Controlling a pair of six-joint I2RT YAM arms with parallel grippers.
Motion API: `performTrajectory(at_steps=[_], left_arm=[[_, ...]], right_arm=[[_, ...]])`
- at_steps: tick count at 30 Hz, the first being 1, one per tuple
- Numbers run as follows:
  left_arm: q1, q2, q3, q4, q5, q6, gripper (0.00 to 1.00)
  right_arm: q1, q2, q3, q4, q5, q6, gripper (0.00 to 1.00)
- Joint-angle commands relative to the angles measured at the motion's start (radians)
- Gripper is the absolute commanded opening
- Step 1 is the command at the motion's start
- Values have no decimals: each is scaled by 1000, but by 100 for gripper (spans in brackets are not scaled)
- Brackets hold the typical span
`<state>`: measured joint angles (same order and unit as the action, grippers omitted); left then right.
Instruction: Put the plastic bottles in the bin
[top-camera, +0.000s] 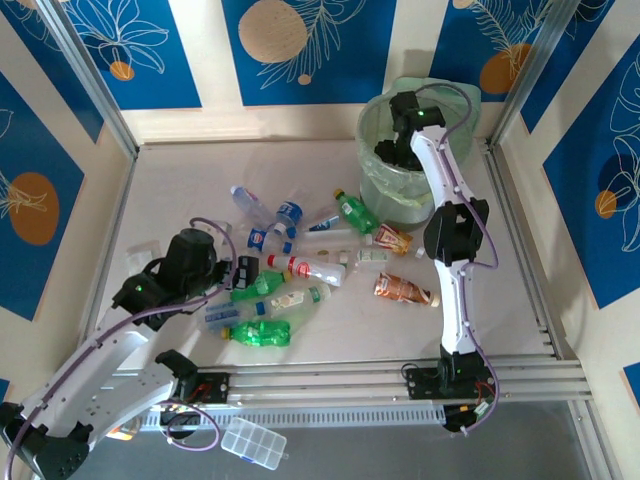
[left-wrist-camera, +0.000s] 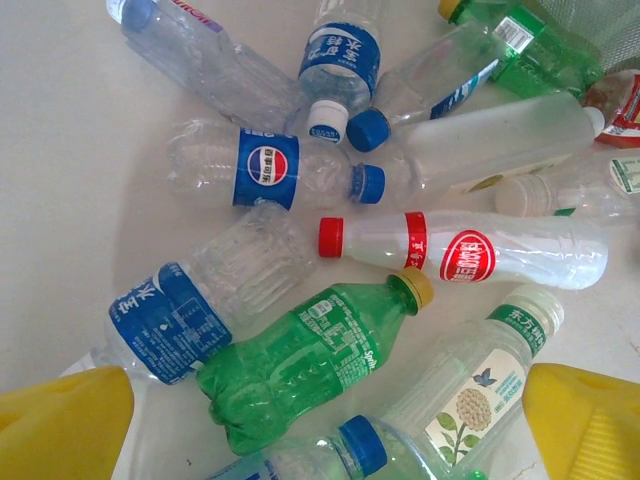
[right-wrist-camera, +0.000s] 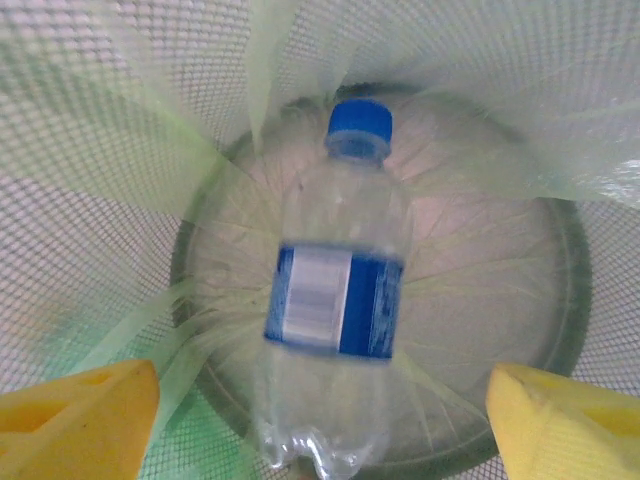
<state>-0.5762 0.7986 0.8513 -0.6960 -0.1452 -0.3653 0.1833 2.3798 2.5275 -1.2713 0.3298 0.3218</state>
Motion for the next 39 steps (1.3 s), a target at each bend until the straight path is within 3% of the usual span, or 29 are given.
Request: performTrajectory(at_steps=[1, 9, 13, 19, 28, 33, 39], left_arm=[[8, -20, 3, -18, -31, -5, 99], [9, -19, 5, -32, -75, -3, 99], [9, -36, 3, -35, -88, -10, 99], [9, -30, 61, -133, -89, -80, 99], [9, -49, 125, -263, -44, -182, 99], [9, -9, 156, -320, 7, -182, 99], [9, -8, 155, -346, 33, -214, 99]], right_arm=[[13, -138, 43, -18, 17, 2, 87], [54, -338, 2, 3, 54, 11, 92], [118, -479, -114, 59, 100, 5, 91], [297, -764, -438, 216, 150, -20, 88], [573, -1124, -1047, 338, 97, 54, 85], [710, -1210, -1276, 300, 94, 139, 84], [845, -1150, -1350, 198, 59, 192, 82]])
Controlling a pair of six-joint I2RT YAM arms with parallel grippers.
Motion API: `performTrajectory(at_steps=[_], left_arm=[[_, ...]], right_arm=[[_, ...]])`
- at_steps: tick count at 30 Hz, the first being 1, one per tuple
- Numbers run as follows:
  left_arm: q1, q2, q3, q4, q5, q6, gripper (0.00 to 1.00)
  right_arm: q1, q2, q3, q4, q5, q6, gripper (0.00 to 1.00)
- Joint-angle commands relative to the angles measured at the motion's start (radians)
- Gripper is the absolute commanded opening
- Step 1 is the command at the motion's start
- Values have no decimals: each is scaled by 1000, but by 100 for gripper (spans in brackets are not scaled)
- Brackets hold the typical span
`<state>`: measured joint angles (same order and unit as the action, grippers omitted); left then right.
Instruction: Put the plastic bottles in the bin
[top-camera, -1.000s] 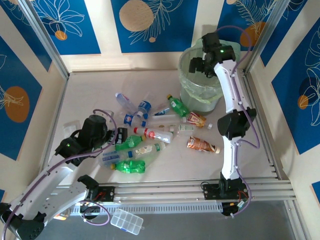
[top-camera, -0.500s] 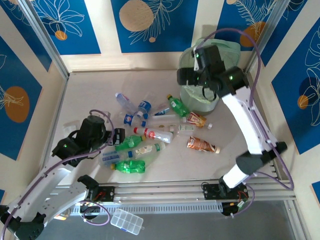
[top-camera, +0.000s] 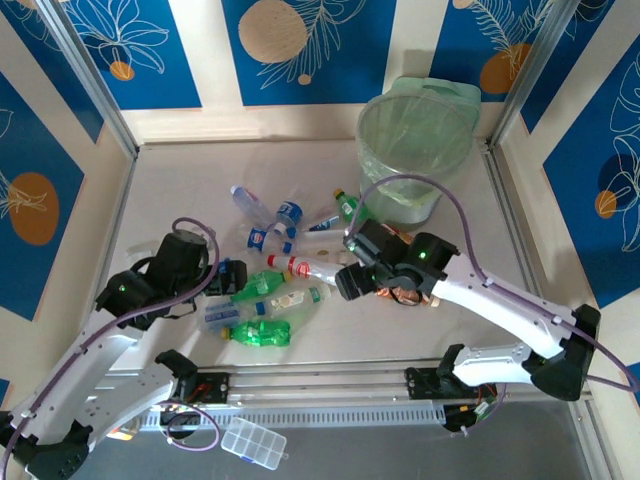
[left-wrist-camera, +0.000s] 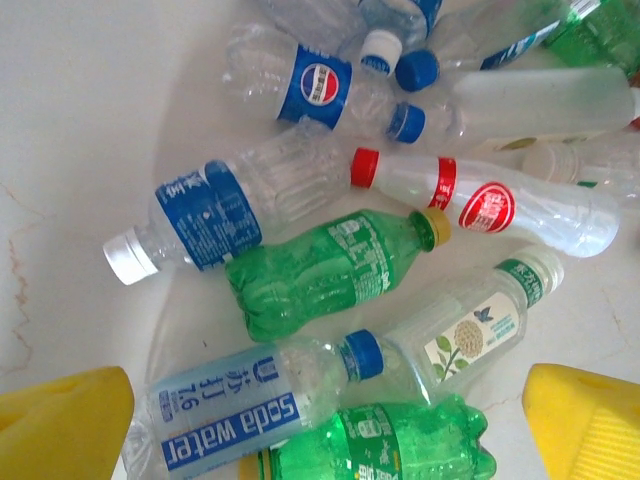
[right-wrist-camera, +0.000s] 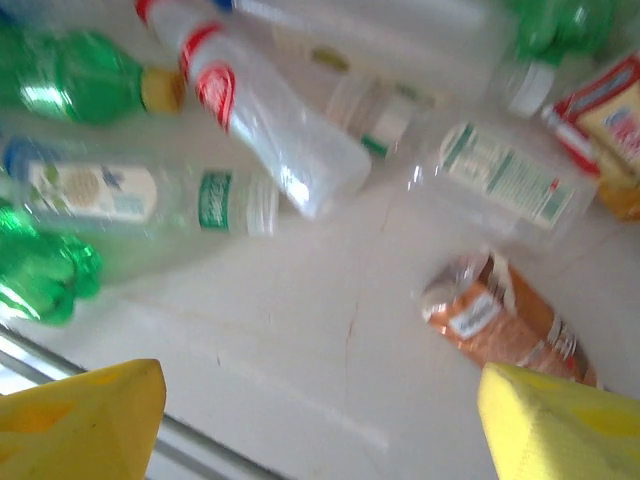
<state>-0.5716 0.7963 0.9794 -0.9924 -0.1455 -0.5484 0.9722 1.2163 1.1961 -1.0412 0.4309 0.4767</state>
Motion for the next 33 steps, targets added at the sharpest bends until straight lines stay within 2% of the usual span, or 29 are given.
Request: performTrajectory(at_steps=[1, 7, 9, 10, 13, 15, 18, 24, 33], left_arm=[[5, -4, 25, -55, 36, -38, 99], [6, 6, 39, -112, 25, -70, 99], [6, 17, 68, -140, -5, -71, 99], [6, 17, 83, -153, -25, -70, 99], [7, -5, 120, -178, -89, -67, 99], [9, -26, 138, -188, -134, -64, 99], [12, -47, 156, -201, -185, -67, 99], [22, -69, 163, -205, -282, -64, 99], [30, -63, 158, -168, -244, -46, 99]], right_arm=[[81, 26, -27, -15, -62, 19, 82], [260, 143, -31, 210, -177, -270, 86], [288, 209, -2, 280, -225, -396, 78], [293, 234, 5, 318, -244, -452, 75], [286, 280, -32, 452, -415, -666, 75], [263, 319, -35, 516, -483, -749, 74], [228, 396, 14, 538, -547, -813, 70], [231, 520, 52, 565, -612, -907, 64], [224, 630, 68, 622, -518, -896, 71]])
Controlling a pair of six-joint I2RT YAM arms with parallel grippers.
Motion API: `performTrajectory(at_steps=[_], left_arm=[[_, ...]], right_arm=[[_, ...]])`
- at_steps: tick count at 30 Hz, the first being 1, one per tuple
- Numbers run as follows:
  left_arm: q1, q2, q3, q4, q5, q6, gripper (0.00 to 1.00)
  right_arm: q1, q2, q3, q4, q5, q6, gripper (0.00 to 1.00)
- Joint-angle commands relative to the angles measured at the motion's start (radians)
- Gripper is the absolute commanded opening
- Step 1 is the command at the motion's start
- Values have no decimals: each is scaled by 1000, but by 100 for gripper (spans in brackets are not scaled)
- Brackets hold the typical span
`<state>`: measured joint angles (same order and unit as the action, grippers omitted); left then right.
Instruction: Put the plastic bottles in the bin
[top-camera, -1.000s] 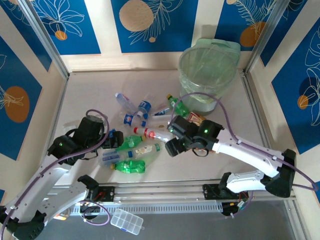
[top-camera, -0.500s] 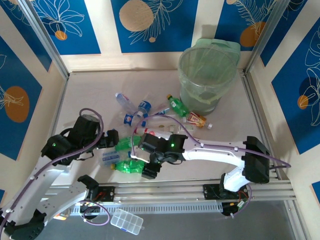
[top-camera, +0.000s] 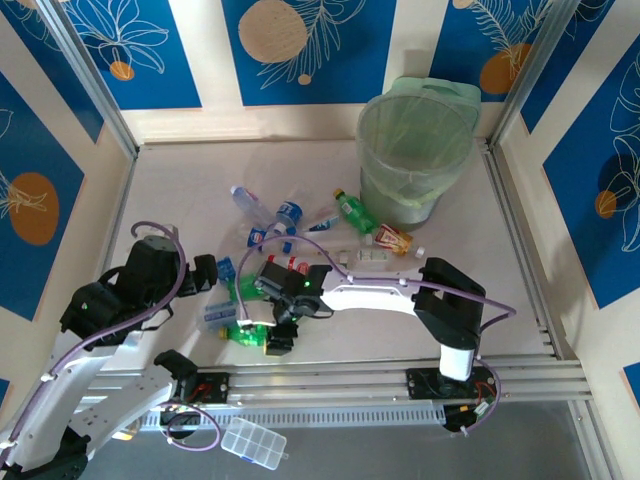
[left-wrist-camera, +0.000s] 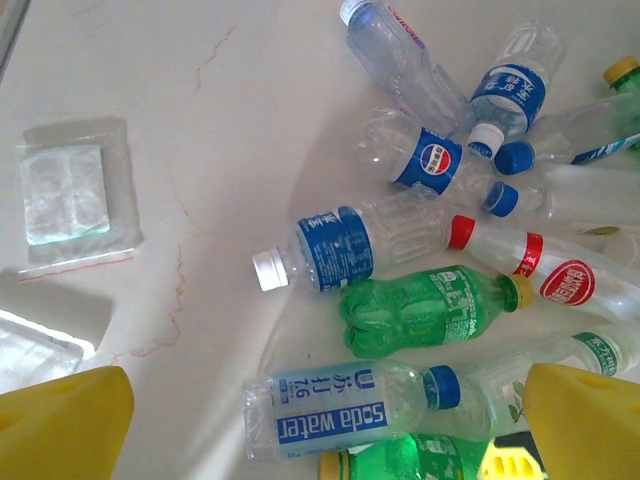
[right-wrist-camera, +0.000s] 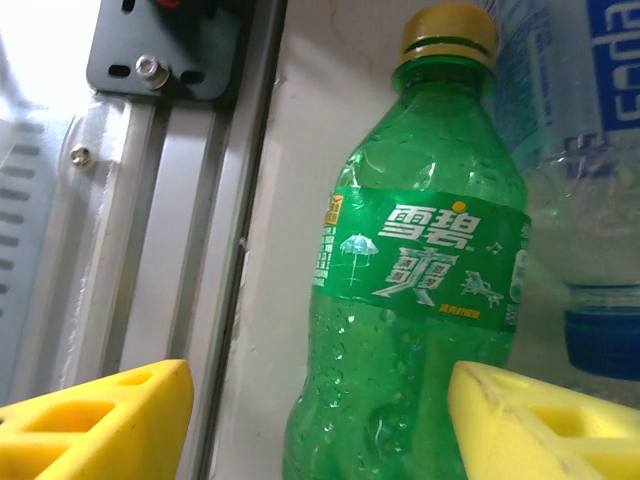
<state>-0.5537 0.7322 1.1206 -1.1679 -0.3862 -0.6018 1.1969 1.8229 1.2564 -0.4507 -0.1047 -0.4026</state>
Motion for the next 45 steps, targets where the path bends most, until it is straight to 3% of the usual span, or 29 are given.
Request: performTrajectory(at_steps=[1, 11, 23, 28, 33, 45], left_arm=[[13, -1, 15, 10, 1, 7, 99], [15, 2, 1, 30, 27, 13, 99], [20, 6, -7, 37, 46, 16, 99], [22, 8, -4, 36, 49, 16, 99], [24, 6, -4, 35, 51, 16, 99], [24, 13, -9, 48, 61, 16, 99]], right_arm=[[0, 27, 6, 35, 24, -17, 71], [27, 95, 21, 40, 142, -49, 74], [35, 193, 78, 1, 154, -78, 74], [27, 215, 93, -4, 137, -74, 69], [23, 212, 90, -19, 111, -70, 56], [7, 115, -9, 33, 114, -63, 53]])
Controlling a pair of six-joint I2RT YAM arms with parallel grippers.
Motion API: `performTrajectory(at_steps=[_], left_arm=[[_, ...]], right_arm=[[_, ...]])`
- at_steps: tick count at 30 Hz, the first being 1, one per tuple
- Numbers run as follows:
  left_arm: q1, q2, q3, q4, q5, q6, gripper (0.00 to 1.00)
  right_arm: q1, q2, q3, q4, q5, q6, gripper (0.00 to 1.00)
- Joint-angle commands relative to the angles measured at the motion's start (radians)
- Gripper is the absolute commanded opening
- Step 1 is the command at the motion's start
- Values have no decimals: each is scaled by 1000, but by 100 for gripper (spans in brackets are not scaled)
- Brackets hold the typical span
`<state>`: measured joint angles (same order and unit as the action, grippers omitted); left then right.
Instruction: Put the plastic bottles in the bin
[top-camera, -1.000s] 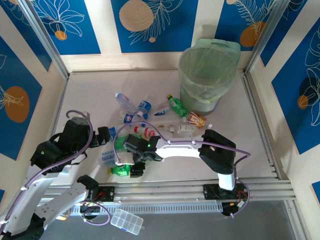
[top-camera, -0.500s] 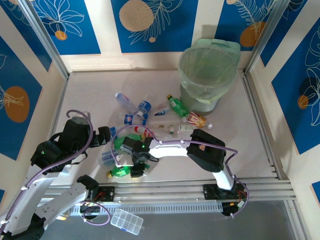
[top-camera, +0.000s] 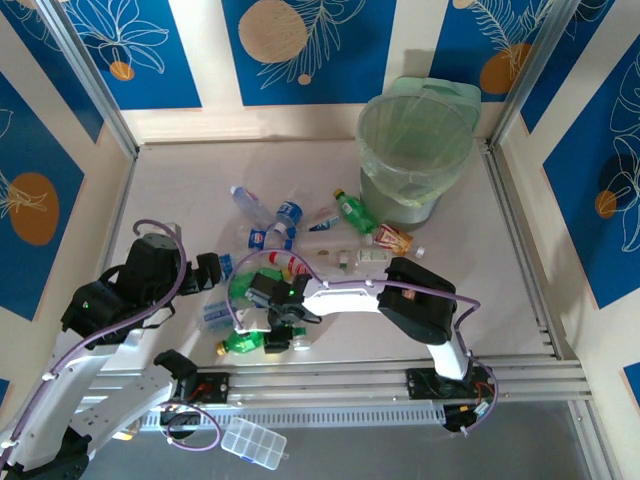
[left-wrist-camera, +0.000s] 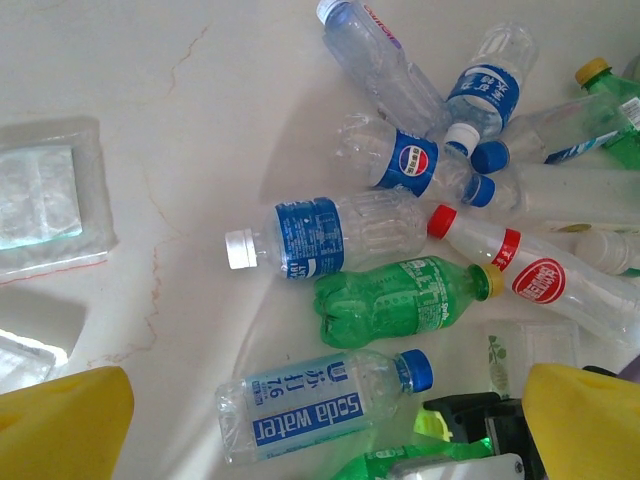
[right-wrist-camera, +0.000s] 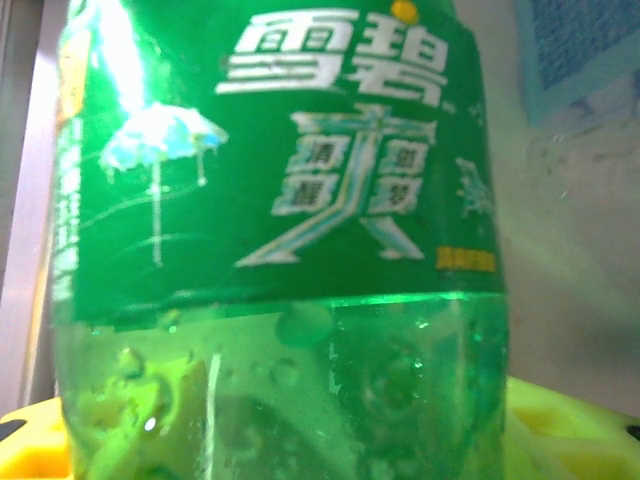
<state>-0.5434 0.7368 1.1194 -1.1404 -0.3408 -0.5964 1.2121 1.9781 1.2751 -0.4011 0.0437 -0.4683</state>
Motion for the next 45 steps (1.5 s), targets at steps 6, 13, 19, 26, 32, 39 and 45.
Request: performTrajectory(at_steps=[6, 13, 19, 26, 32, 39, 45], left_arm=[[14, 7, 1, 22, 17, 21, 99], [14, -2, 3, 19, 18, 27, 99], [14, -5, 13, 35, 42, 50, 99], [15, -1, 49, 77, 99, 93, 99], [14, 8, 82, 119, 160, 124, 99], [15, 38, 120, 177, 198, 138, 99], [15, 117, 106, 200, 263, 122, 100]], right_arm=[[-14, -105, -65, -7, -51, -4, 53], [-25, -177, -94, -4, -48, 0, 51], [-43, -253, -111, 3, -54, 16, 48], [-67, -366, -127, 0, -50, 51, 48], [-98, -487, -153, -14, -31, 76, 48], [-180, -629, -145, -78, 49, 121, 48], [-308, -765, -101, -95, 56, 209, 48]])
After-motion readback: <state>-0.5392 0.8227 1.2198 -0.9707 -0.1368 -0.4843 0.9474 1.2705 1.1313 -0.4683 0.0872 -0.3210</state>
